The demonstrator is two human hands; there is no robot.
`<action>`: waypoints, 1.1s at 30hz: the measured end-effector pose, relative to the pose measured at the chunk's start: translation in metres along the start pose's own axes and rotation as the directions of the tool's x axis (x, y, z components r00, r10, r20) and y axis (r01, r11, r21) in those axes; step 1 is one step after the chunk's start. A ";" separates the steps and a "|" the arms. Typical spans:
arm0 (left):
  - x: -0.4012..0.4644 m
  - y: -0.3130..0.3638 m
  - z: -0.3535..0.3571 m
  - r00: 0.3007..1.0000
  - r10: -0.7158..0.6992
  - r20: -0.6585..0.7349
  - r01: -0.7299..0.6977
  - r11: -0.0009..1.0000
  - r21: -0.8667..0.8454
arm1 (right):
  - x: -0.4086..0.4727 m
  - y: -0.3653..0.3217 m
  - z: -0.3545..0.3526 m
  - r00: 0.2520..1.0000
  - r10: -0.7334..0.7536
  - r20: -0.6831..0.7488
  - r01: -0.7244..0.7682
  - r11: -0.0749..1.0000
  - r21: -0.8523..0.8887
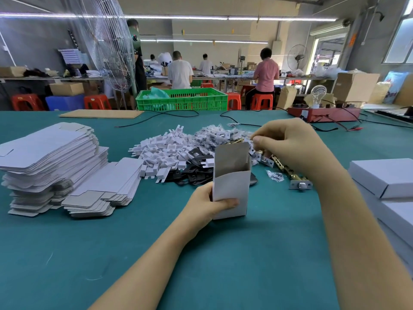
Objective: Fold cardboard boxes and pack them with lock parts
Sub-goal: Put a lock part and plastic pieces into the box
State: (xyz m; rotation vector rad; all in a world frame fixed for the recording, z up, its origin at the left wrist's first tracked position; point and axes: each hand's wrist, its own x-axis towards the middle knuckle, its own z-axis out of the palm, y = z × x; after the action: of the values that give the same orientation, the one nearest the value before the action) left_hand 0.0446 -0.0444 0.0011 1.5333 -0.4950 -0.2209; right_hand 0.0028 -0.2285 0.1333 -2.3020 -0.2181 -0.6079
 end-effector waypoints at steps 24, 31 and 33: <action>0.004 -0.002 -0.007 0.958 -0.013 -0.286 -0.009 0.997 -0.078 | -0.017 0.101 0.103 0.980 0.188 0.064 -0.154 0.922 -0.356; 0.004 -0.001 -0.006 0.956 -0.026 -0.293 0.009 0.998 -0.060 | -0.017 0.101 0.105 0.981 0.195 0.024 -0.159 0.857 -0.491; 0.004 -0.001 -0.006 0.956 -0.031 -0.293 0.016 0.998 -0.054 | -0.017 0.101 0.105 0.980 0.201 -0.015 -0.184 0.865 -0.467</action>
State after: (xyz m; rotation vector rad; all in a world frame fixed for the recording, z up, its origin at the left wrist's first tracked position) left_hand 0.0512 -0.0404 0.0013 1.4914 -0.2330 -0.0213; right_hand 0.0591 -0.2274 -0.0022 -2.7563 0.1648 -0.5620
